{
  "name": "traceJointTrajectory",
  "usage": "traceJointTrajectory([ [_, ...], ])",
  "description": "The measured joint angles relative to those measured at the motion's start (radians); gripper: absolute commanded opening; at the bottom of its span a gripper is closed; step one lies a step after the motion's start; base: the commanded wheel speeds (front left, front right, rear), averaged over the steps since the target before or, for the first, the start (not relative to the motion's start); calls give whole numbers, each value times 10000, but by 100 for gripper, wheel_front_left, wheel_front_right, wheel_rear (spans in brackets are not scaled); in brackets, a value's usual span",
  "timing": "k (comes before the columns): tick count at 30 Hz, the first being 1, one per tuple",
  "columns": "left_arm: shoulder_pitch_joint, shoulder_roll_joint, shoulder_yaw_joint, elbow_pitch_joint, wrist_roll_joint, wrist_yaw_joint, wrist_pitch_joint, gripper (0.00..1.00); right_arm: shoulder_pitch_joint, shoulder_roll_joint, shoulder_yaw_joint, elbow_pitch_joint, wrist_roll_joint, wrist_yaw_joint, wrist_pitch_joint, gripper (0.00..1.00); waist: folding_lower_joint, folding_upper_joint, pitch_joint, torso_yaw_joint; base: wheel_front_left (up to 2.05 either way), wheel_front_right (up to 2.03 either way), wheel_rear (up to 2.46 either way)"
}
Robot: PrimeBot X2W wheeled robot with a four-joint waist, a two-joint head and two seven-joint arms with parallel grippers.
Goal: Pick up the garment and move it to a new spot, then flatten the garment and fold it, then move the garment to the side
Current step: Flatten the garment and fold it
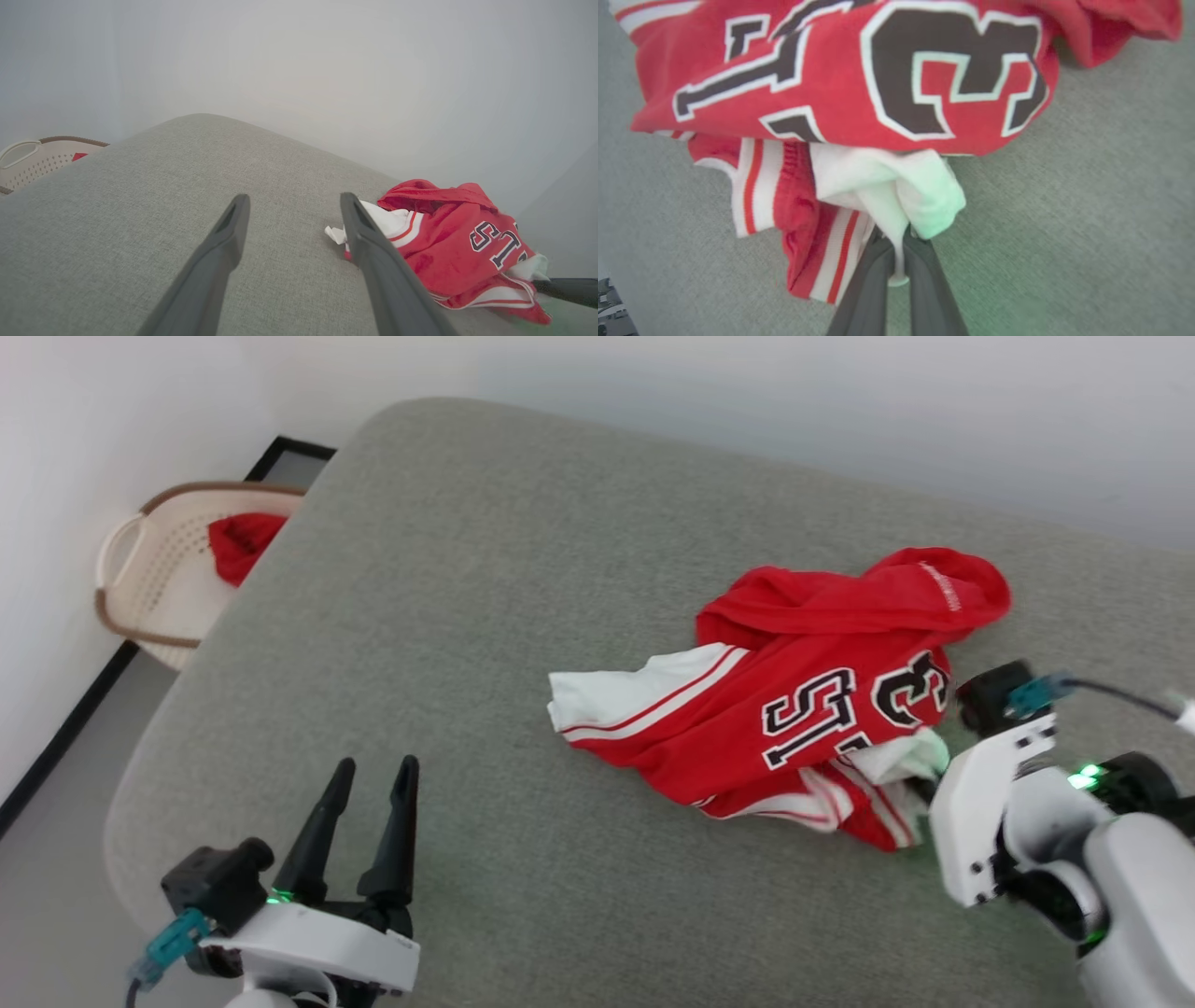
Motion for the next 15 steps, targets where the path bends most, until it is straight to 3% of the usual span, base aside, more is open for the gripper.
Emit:
traceJointTrajectory([
  [15,366,261,391,-205,82,2,-2,100,771,-802,-2297,-685,4,-2,464,0,0,0,-572,-1355,0,0,0],
])
